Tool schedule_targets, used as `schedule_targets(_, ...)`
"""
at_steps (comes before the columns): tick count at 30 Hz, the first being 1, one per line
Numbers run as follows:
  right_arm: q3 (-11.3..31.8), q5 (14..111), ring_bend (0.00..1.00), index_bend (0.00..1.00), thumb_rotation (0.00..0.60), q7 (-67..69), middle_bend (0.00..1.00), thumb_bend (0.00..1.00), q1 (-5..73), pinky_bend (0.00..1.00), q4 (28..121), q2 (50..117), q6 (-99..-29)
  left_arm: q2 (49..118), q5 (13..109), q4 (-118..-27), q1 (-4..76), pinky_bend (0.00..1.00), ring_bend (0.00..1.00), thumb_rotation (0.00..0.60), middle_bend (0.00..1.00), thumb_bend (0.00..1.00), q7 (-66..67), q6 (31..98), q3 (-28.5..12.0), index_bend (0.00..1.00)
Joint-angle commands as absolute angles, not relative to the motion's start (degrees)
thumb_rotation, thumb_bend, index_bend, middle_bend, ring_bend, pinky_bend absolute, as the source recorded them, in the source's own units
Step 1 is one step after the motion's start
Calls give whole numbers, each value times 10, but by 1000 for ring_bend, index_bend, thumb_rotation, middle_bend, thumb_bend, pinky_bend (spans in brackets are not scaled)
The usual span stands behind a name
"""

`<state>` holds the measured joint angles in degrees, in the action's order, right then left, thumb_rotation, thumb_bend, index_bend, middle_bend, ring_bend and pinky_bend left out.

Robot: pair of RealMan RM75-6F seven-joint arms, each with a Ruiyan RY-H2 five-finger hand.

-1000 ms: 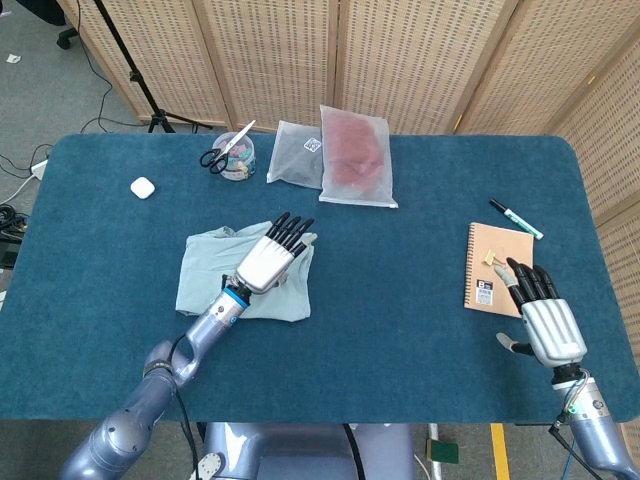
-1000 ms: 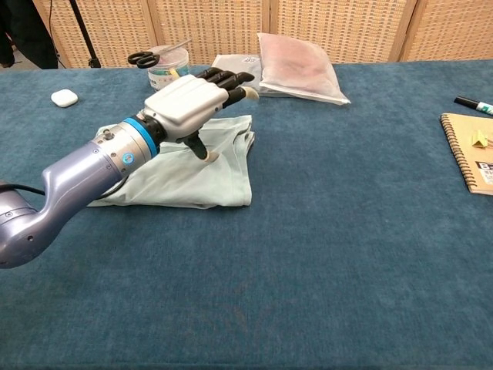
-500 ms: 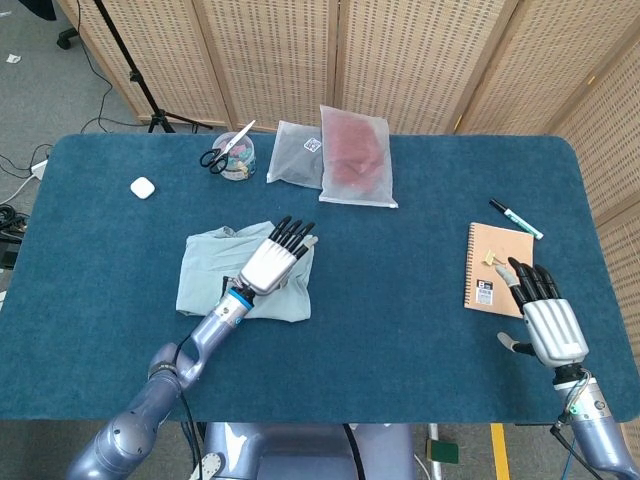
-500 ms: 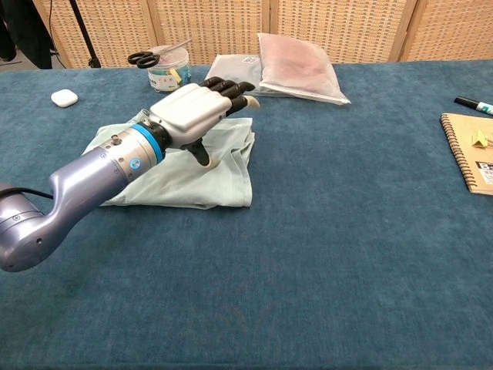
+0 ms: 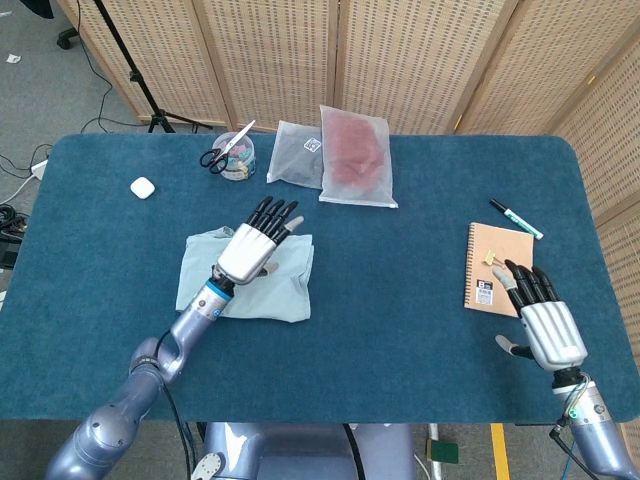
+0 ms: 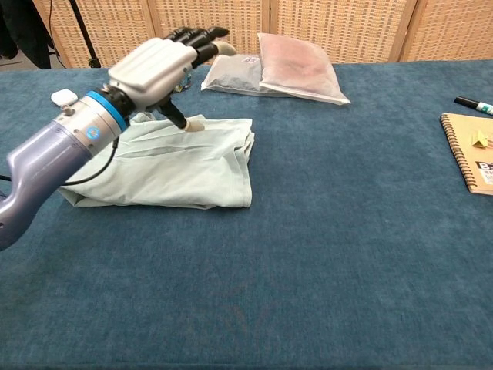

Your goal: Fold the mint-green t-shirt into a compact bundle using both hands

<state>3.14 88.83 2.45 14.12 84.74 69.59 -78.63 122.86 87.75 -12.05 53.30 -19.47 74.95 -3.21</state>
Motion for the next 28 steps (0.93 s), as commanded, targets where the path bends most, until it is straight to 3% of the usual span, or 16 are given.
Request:
schedule_targets(1, 32, 892, 0, 0, 600, 20, 0, 113, 139, 0, 848, 696, -794, 1182, 865, -160, 506, 0, 0, 600, 0, 0, -194, 776, -45, 0)
schedule_targets(6, 39, 895, 0, 0, 600, -7, 0, 76, 131, 0, 841, 704, -822, 1077, 846, -305, 451, 0, 0, 600, 0, 0, -155, 803, -56, 0)
schedule_targets(10, 47, 893, 0, 0, 600, -32, 0, 31, 122, 0, 846, 712, -846, 945, 814, -517, 377, 0, 0, 600, 0, 0, -82, 821, -58, 0)
schedule_targets(15, 52, 891, 0, 0, 600, -39, 0, 0, 113, 0, 860, 714, -865, 825, 769, -718, 283, 0, 0, 600, 0, 0, -44, 850, -46, 0)
schedule_targets(20, 55, 888, 0, 0, 600, -37, 0, 1, 108, 0, 870, 711, -872, 774, 754, -793, 219, 0, 0, 600, 0, 0, -50, 873, -25, 0)
schedule_targets(28, 59, 886, 0, 0, 600, -41, 0, 2, 102, 0, 876, 708, -881, 747, 759, -820, 143, 0, 0, 600, 0, 0, -105, 918, -14, 0)
